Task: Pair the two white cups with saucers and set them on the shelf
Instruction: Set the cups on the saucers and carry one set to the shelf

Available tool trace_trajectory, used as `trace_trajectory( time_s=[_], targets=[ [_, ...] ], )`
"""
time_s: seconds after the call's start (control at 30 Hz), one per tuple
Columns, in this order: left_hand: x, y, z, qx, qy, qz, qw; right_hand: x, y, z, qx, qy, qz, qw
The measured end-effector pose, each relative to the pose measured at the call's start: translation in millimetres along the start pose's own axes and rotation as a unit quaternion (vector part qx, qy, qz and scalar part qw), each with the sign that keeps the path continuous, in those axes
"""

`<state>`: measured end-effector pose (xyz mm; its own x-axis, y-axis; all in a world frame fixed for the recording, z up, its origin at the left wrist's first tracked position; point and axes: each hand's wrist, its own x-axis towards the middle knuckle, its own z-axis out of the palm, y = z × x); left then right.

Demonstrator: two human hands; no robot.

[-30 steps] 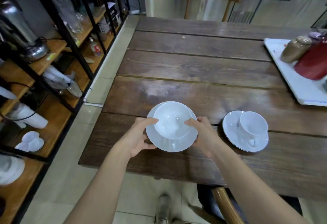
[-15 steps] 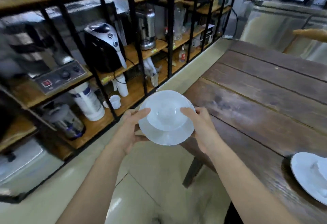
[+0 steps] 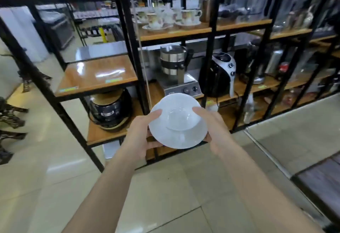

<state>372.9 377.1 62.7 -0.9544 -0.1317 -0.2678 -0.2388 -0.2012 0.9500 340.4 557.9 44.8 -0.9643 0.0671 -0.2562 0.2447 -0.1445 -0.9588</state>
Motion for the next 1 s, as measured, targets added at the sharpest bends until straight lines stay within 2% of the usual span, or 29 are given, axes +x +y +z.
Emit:
trace_trajectory(
  time_s=[0.3,0.43,0.6,0.77,1.0],
  targets=[
    [48,67,-126,-0.028,0.099,0.021,0.994,61,-23,167,-0.031,-0.113,-0.018,0.993],
    [82,83,-160,-0.065,0.155,0.01,0.986,103,-26,213,-0.071,-0.145,-0.039,0.986],
    [143,105,-195,-0.058,0.166,0.025,0.984,168,-28,273,-0.084,-0.195,-0.06,0.975],
    [210,123,-228,-0.102,0.186,-0.012,0.977,238,-41,330,-0.107,-0.214,-0.042,0.97],
    [290,142,-278,-0.095,0.258,-0.006,0.961,312,-42,403,-0.131,-0.245,-0.03,0.96]
  ],
)
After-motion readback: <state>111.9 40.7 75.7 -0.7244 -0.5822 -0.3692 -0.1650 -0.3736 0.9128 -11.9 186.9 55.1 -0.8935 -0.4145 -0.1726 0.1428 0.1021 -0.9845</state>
